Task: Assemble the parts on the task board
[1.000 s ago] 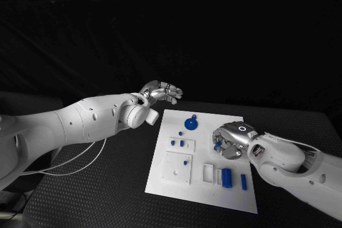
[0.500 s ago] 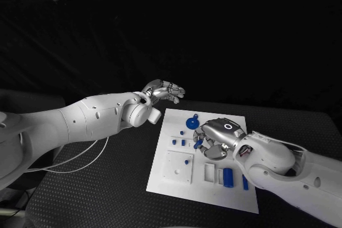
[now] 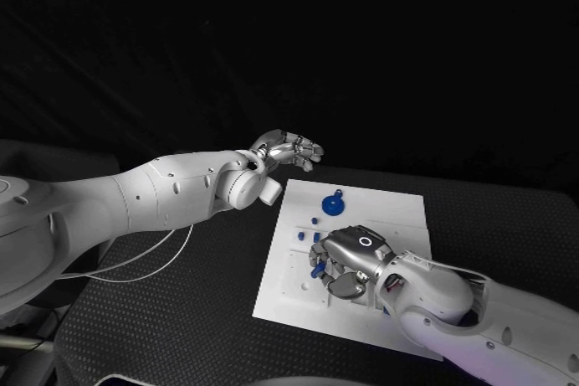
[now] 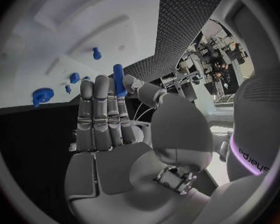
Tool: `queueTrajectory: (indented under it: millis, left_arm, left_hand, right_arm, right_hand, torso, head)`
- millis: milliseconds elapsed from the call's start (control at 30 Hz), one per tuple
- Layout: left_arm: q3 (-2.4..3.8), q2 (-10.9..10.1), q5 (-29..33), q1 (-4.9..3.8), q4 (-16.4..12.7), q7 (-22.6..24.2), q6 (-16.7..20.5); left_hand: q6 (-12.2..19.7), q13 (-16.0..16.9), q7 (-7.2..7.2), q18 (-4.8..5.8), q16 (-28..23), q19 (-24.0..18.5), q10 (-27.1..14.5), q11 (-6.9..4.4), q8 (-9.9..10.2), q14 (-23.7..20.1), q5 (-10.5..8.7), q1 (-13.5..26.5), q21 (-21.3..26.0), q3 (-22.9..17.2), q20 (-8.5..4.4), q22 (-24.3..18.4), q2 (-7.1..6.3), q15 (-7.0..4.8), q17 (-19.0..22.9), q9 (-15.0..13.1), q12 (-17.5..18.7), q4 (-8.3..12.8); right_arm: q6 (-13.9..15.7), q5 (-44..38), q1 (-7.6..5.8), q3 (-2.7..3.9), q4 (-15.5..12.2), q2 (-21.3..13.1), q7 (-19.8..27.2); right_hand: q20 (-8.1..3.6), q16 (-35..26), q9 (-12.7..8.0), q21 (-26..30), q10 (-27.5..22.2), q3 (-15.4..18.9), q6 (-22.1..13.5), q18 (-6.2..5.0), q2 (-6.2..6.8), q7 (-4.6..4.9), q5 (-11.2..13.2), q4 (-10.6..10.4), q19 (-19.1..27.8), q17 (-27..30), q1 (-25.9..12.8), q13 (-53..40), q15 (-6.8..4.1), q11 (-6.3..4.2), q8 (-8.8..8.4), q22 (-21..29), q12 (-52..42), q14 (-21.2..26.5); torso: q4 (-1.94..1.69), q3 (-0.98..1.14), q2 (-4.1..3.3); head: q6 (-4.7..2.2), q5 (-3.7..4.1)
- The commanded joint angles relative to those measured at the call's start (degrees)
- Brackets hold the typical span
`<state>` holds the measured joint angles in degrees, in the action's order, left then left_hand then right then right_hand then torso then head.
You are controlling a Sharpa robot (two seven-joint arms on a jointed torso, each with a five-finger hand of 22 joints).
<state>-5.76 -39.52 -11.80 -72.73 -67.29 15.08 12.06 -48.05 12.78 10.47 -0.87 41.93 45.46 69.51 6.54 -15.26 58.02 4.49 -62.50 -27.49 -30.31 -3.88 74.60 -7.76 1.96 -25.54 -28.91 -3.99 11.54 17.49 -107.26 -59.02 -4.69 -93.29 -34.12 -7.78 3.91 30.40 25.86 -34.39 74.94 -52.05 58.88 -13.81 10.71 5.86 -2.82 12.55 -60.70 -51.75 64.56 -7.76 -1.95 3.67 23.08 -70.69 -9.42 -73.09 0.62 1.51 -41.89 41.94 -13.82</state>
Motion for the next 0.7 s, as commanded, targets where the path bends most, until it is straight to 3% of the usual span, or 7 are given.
queueTrajectory:
  millis: [33, 267, 400, 700]
  left_arm:
    - [0.04, 0.1, 0.4, -0.06, -0.1, 0.4, -0.9]
    - [0.05, 0.2, 0.4, -0.06, 0.0, 0.4, -1.0]
    - [0.05, 0.4, 0.4, -0.05, -0.1, 0.5, -1.0]
    - [0.05, 0.3, 0.4, -0.05, 0.0, 0.5, -1.1]
  left_hand:
    - [0.3, -0.1, -0.01, 0.01, -0.2, -0.1, -0.4, 0.01, 0.1, 0.2, -0.09, 0.6, 0.2, 0.0, 0.32, 0.1, 0.06, 0.17, -0.1, 0.1, -0.1, -0.5]
    - [0.3, -0.1, -0.01, 0.0, -0.3, -0.1, -0.4, 0.01, 0.1, 0.2, -0.09, 0.6, 0.3, 0.0, 0.32, 0.1, 0.08, 0.17, -0.1, 0.1, -0.1, -0.5]
    - [0.3, -0.1, -0.01, 0.0, -0.3, -0.1, -0.4, 0.01, 0.1, 0.2, -0.09, 0.6, 0.3, 0.0, 0.32, 0.1, 0.1, 0.17, -0.1, 0.1, -0.1, -0.5]
    - [0.3, -0.1, 0.0, 0.0, -0.3, 0.0, -0.4, 0.02, 0.1, 0.2, -0.08, 0.6, 0.3, 0.0, 0.32, 0.2, 0.16, 0.17, -0.1, 0.1, -0.1, -0.5]
  right_arm:
    - [0.4, -1.0, 0.64, -0.28, 0.4, 0.5, 0.8]
    - [0.3, -1.9, 2.16, -0.51, 1.6, 2.3, 0.4]
    - [-0.1, -3.0, 3.0, -0.77, 2.8, 3.4, -0.3]
    - [0.9, -4.5, 3.61, -1.29, 3.9, 4.4, -1.1]
  right_hand:
    - [-0.08, 0.1, 0.1, -0.3, 0.5, -0.4, 0.5, -1.19, -0.3, 0.05, 0.0, 0.0, -0.4, -0.1, 0.1, -0.1, -0.23, 0.03, 0.19, 0.0, 0.2, -0.3]
    - [-0.11, 0.1, 0.1, -0.4, 0.5, -0.5, 0.5, -1.19, -0.32, 0.04, 0.0, 0.0, -0.4, -0.2, 0.1, -0.1, -0.25, 0.01, 0.18, 0.0, 0.2, -0.3]
    - [-0.11, 0.1, 0.1, -0.4, 0.5, -0.5, 0.5, -1.19, -0.33, 0.04, 0.0, 0.0, -0.4, -0.2, 0.2, -0.1, -0.26, 0.01, 0.17, -0.1, 0.3, -0.3]
    - [-0.14, 0.1, 0.1, -0.4, 0.5, -0.6, 0.5, -1.19, -0.3, 0.04, 0.0, 0.1, -0.5, -0.3, 0.2, -0.1, -0.27, 0.0, 0.16, -0.1, 0.3, -0.3]
  torso:
    - [0.1, -0.02, 0.0]
    - [0.09, 0.06, -0.01]
    - [0.09, 0.08, -0.01]
    - [0.06, 0.06, 0.0]
  head:
    - [0.3, -0.5]
    - [0.57, -0.57]
    - [1.13, -0.7]
    - [1.28, -0.96]
